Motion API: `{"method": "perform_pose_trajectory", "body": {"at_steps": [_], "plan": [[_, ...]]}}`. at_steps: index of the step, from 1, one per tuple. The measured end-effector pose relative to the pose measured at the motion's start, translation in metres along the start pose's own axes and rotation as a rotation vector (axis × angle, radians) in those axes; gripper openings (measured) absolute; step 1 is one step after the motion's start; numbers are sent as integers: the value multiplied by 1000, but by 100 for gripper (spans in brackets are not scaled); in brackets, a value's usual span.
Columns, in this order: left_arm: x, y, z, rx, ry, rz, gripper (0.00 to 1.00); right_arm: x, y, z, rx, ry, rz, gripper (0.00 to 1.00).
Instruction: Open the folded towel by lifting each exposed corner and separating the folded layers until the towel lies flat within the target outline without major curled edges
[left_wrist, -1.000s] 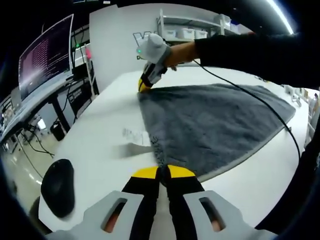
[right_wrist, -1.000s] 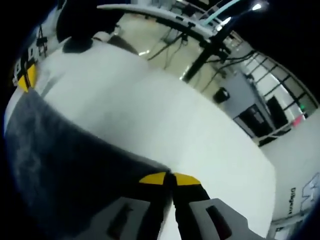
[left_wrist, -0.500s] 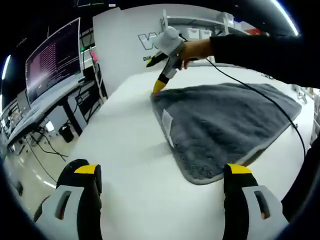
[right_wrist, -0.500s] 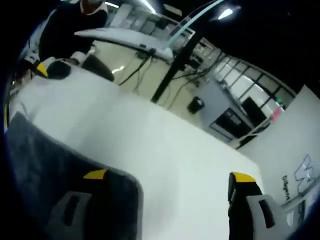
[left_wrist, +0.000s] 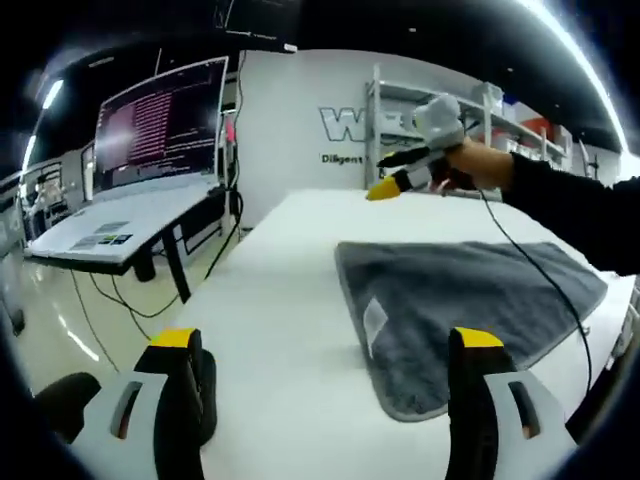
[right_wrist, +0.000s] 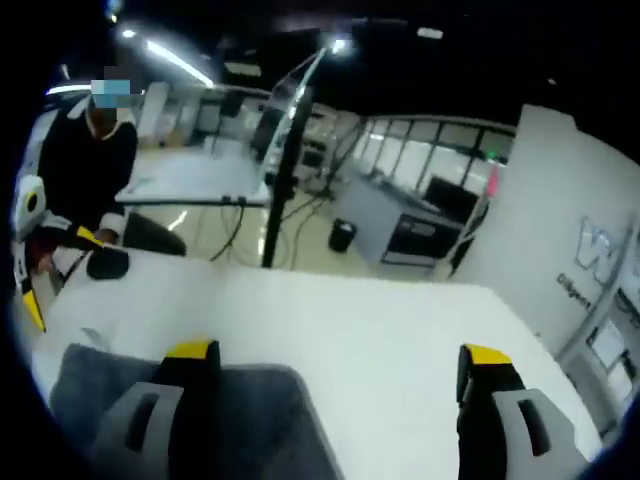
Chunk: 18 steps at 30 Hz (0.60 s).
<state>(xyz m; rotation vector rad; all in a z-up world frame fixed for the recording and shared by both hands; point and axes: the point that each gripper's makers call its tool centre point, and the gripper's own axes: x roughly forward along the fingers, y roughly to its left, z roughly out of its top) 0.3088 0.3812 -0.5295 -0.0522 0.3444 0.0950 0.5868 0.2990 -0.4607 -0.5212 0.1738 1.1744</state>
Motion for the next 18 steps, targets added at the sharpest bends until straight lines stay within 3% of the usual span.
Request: {"method": "perform_pose_trajectory", "body": {"at_steps": [6,9,18], "plan": [[4,-10,22,-4,-42,-45,100,-42,-7,-6,46,-22,-50,100],[6,-15,27,-10,-36,-64,100,-64,-8,-13,75,-29,-87,100],[20,-40,52,2,-69,-137,100,-149,-24,-40,163,-65,-207,100]]}}
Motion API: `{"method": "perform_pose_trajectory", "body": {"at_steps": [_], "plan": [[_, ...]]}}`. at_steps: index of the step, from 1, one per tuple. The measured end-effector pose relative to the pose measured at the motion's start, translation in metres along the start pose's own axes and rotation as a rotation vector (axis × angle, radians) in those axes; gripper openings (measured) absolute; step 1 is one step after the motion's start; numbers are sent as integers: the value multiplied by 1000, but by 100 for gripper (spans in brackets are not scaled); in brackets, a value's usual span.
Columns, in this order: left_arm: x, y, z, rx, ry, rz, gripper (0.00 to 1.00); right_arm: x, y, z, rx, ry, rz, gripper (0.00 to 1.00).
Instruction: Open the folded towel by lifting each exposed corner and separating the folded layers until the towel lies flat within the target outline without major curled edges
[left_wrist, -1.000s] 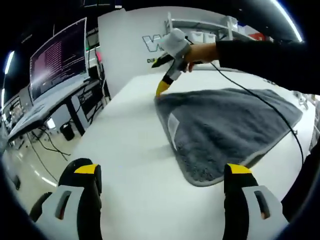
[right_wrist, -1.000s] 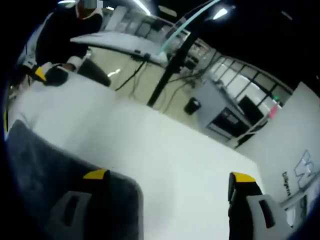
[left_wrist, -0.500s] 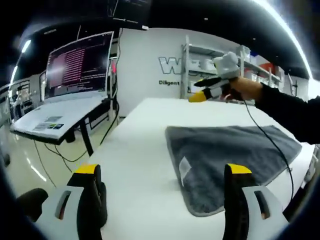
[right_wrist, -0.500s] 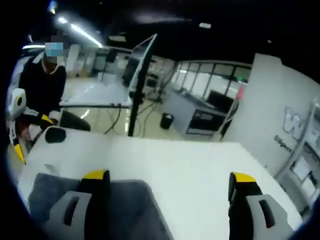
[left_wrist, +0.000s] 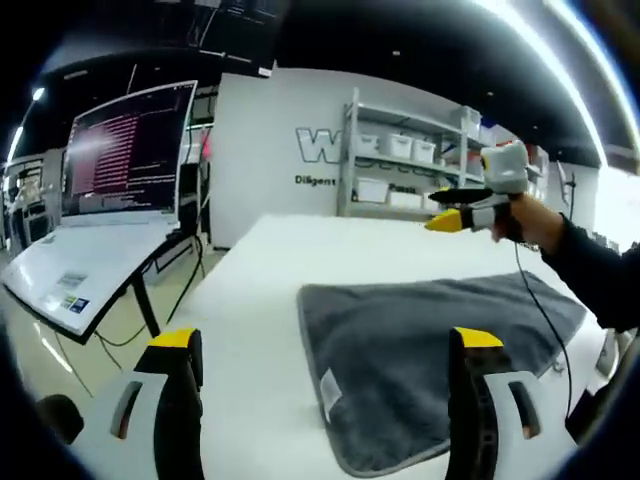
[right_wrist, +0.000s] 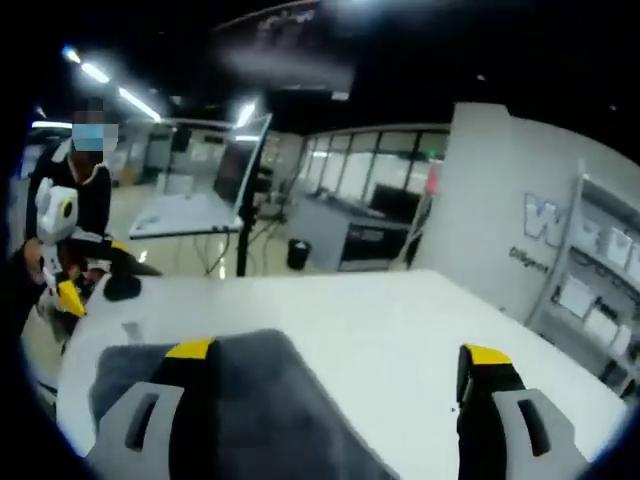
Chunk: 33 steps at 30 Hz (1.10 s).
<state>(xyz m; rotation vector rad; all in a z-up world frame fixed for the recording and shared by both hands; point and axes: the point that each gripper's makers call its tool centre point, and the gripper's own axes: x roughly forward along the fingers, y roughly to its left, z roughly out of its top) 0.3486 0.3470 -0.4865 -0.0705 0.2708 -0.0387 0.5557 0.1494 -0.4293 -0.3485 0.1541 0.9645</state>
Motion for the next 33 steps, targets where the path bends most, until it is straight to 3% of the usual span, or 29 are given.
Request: {"method": "perform_pose_trajectory", "body": {"at_steps": [4,10,16,23,33], "plan": [[9,-6,9,40,-4,-28,100,-39,-31,-12,-39,16,-135,100],[26,-4,22,78,0,-52,100,-108,-62,-22,37,-11,-238,100],[45,-5,33,69,2,-87,100,-176,-96,-45,73,3,-355,100],[73,-15,32,66,39,-127,100,-242,-139,-73,116,23,-490,100],[108,-22,29,44,66,-149,100,-320,-179,-117,181,64,-625,100]]}}
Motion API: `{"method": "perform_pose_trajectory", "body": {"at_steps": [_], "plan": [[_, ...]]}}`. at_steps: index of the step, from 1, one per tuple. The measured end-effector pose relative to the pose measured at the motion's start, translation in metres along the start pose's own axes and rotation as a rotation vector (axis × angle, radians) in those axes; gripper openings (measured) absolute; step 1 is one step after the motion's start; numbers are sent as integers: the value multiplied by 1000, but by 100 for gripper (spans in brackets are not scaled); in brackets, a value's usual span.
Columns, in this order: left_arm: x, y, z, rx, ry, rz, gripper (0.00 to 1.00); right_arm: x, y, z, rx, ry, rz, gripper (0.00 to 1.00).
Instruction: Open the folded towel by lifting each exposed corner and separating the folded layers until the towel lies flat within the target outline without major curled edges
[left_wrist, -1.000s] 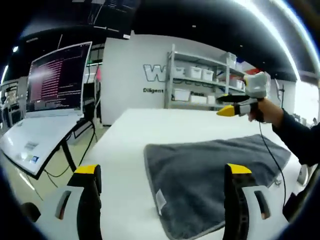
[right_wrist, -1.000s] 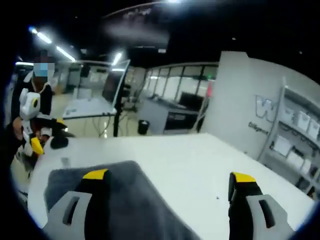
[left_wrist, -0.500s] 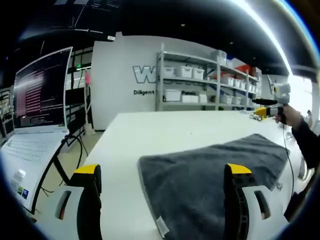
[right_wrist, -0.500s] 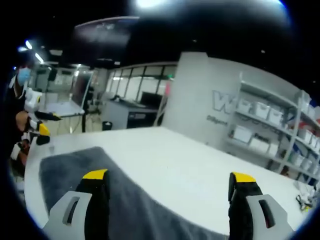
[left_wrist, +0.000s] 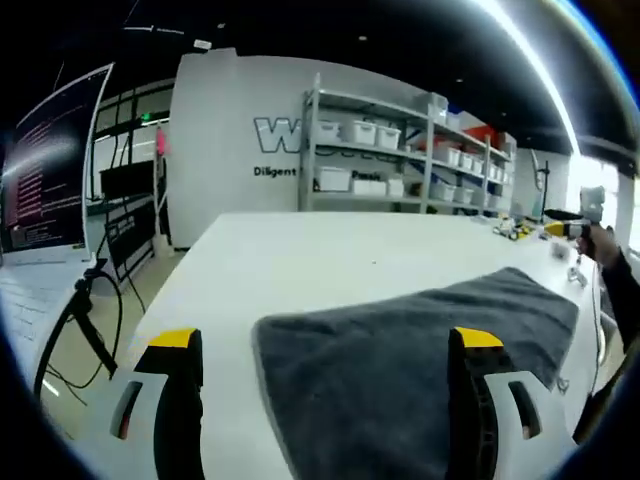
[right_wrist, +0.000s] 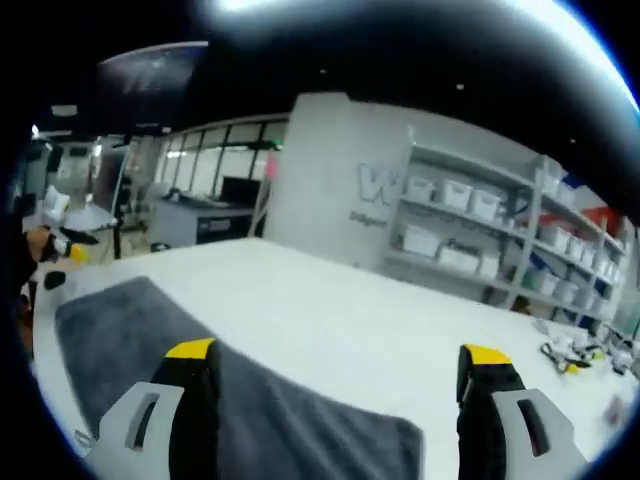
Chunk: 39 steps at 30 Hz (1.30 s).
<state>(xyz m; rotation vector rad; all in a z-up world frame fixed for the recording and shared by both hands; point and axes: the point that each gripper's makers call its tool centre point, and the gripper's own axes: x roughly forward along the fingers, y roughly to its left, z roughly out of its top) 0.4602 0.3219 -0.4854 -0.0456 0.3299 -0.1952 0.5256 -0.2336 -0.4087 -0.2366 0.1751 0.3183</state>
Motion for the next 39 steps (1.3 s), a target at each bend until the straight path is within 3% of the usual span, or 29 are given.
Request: {"method": "perform_pose_trajectory", "body": {"at_steps": [7,13,20,25,33,39], "plan": [[7,-8,10,15,-10,-12,100,-8,-39,-19,27,20,-59,100],[4,-11,23,3,-47,-26,97,-17,-48,-33,0,53,-65,100],[8,5,11,8,4,19,97,-26,-65,-41,9,70,-79,100],[18,11,11,-23,14,5,97,-19,-77,-42,20,68,-92,100],[38,21,11,7,44,-3,97,2,-89,-39,-11,83,-85,100],[49,30,0,30,113,8,90,20,-105,-45,-41,108,-85,100]]}}
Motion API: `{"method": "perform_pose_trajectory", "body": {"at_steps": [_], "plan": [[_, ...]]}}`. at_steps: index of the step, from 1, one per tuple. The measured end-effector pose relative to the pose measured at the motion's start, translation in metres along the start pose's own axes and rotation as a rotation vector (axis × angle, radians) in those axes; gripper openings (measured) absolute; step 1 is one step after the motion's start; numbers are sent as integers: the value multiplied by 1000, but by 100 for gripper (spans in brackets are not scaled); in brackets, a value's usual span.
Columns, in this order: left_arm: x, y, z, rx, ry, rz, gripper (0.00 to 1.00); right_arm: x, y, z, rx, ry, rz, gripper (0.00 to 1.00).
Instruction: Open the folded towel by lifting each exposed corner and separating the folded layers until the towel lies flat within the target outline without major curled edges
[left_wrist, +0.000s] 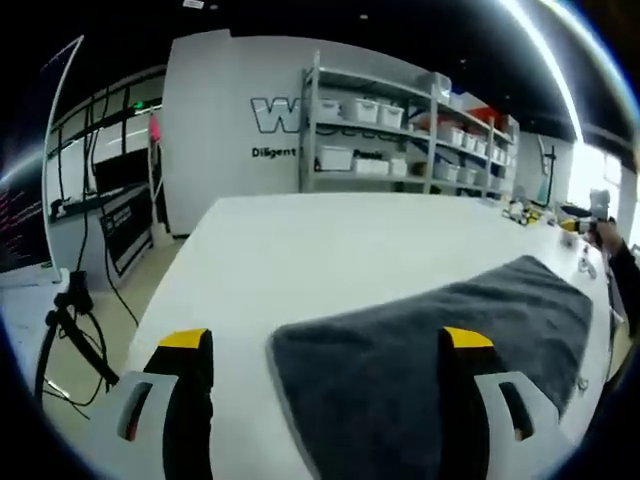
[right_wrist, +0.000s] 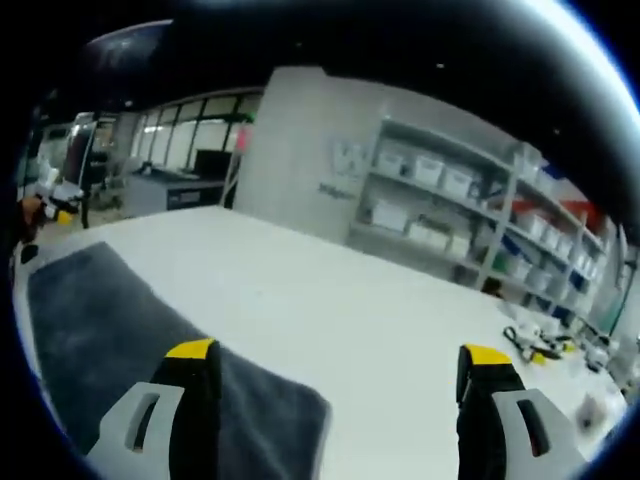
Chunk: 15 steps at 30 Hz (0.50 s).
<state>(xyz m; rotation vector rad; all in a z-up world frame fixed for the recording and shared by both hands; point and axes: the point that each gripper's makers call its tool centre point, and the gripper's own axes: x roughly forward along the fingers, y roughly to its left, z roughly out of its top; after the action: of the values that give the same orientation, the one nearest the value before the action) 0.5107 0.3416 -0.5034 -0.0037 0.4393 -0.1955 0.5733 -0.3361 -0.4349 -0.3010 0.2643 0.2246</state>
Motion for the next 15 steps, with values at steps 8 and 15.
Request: {"method": "perform_pose_trajectory", "body": {"at_steps": [8,15], "plan": [[28,7,-4,2,49,-14,86,31,-5,-8,-42,59,37,99],[44,15,-13,24,99,-7,79,43,-4,-14,-61,82,64,97]]}}
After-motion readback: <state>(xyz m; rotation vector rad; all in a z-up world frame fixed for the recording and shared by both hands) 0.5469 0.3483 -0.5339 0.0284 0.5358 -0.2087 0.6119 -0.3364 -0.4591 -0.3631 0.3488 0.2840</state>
